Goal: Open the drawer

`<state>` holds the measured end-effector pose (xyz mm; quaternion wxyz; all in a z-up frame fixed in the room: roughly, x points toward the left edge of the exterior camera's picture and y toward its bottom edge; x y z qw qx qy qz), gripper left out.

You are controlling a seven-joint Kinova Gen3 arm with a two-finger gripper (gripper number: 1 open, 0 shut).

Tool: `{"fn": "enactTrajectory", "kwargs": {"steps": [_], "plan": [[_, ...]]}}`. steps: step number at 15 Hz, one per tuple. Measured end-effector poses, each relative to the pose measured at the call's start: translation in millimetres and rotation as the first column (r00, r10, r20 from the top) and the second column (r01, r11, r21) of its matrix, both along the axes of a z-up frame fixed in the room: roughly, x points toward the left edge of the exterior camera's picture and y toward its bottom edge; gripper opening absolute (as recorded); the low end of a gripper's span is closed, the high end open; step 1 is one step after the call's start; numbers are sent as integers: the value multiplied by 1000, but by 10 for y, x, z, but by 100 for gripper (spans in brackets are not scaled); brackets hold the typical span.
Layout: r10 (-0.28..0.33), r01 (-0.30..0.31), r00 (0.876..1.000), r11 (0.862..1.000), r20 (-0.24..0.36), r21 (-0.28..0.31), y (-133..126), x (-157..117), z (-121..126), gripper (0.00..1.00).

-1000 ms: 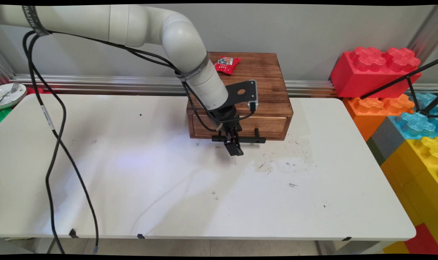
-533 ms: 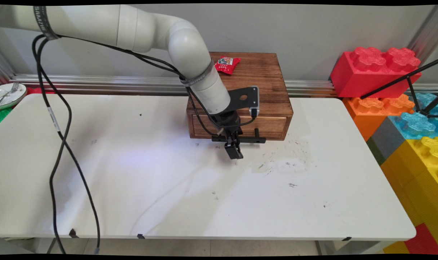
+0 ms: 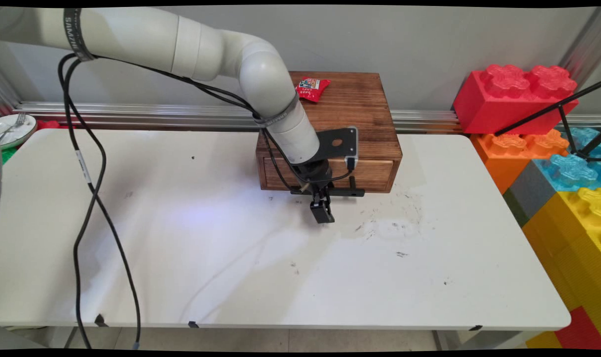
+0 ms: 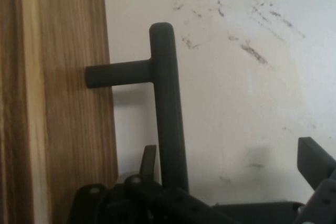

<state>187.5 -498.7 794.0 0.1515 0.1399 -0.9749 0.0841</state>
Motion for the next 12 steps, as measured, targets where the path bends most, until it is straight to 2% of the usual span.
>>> {"fn": "enactTrajectory", "kwargs": {"steps": [7,12], "plan": [[8,-8,1000,1000,1,8,5,-46,-79,100],[21,-21,1000,999,-9,27,109,-94,-85,100]]}}
